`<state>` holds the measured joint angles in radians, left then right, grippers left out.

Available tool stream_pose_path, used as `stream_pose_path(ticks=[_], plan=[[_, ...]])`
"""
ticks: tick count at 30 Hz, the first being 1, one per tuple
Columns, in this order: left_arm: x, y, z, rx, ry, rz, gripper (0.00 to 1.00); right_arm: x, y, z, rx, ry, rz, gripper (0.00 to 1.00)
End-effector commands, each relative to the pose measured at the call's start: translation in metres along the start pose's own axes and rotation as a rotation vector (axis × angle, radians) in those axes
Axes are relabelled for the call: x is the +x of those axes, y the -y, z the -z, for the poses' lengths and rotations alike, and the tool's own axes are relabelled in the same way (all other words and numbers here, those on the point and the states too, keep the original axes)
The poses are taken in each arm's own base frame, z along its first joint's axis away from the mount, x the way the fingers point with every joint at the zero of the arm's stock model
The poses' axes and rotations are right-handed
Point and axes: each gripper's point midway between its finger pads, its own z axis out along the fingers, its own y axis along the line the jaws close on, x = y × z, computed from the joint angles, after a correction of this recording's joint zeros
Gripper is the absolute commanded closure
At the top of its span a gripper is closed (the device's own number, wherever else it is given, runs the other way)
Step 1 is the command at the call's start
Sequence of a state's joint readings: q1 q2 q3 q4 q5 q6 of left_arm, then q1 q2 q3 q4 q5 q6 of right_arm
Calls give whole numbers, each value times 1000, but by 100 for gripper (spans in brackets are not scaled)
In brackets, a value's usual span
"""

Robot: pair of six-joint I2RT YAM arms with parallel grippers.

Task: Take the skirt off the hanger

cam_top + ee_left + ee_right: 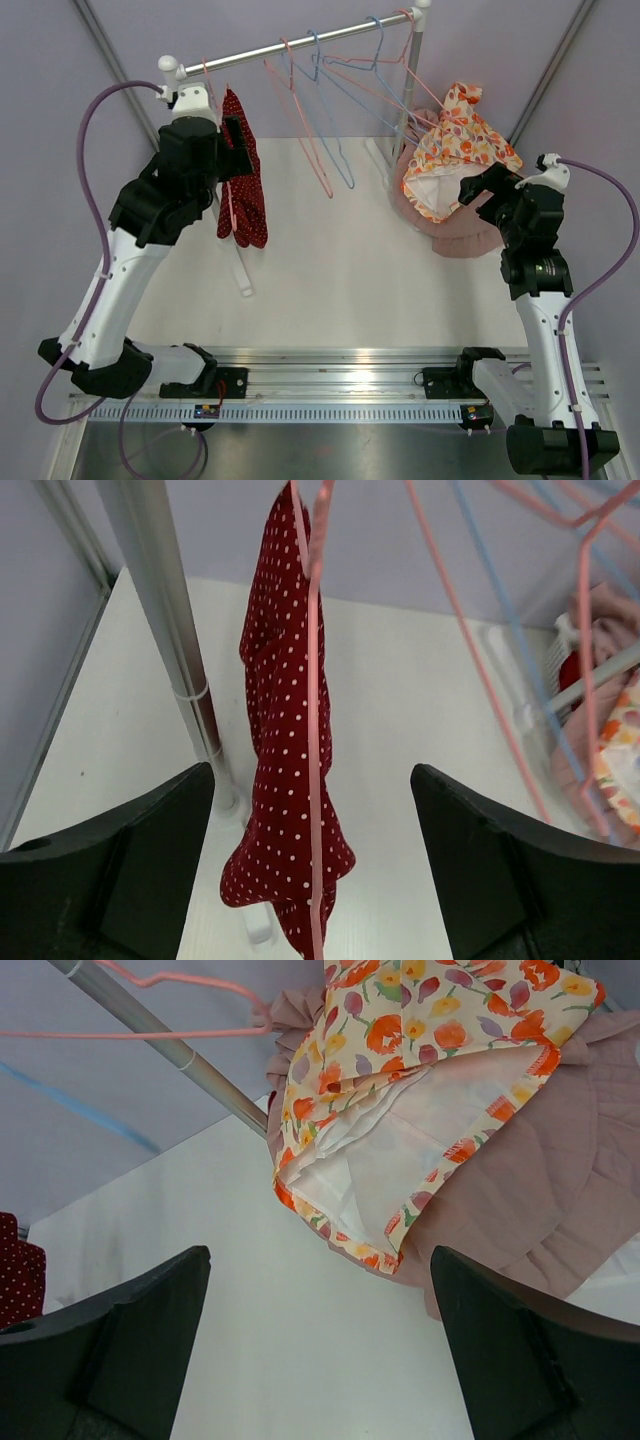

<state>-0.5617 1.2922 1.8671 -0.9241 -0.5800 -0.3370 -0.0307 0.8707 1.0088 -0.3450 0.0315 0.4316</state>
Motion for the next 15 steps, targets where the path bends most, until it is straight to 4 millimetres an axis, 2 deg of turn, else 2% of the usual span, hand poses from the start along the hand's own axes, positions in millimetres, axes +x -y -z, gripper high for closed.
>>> stream_pose_path(ticks=[1,2,4,5,7,9,10,11,13,14,15], plan=[[4,3,-18,5,0,-14,21,-4,-9,8,-42,12,7,1],[7,3,-23,-5,-6,-17,27,-4,-9,9,-43,14,7,1],[11,2,-34,-30,-22,-15,56,-3,-8,10,-41,11,7,1],[10,2,-37,-42,-19,-5,84,-3,-8,11,-43,14,7,0],[2,2,-37,-51,-2,9,100,-5,-9,13,-44,16,8,0],[-6,3,-35,-45,15,16,100,-13,-13,19,-56,39,17,1],[-18,5,-30,-34,40,30,100,-16,-17,23,-77,48,22,1],[-24,5,-27,-28,51,32,100,-26,-29,31,-136,80,44,0],[-43,9,-18,3,84,46,100,-33,-68,49,-351,84,80,1],[-50,11,-15,15,93,51,100,-47,-91,62,-468,134,88,0],[-56,15,-11,39,97,60,100,-51,-114,77,-588,123,94,1]])
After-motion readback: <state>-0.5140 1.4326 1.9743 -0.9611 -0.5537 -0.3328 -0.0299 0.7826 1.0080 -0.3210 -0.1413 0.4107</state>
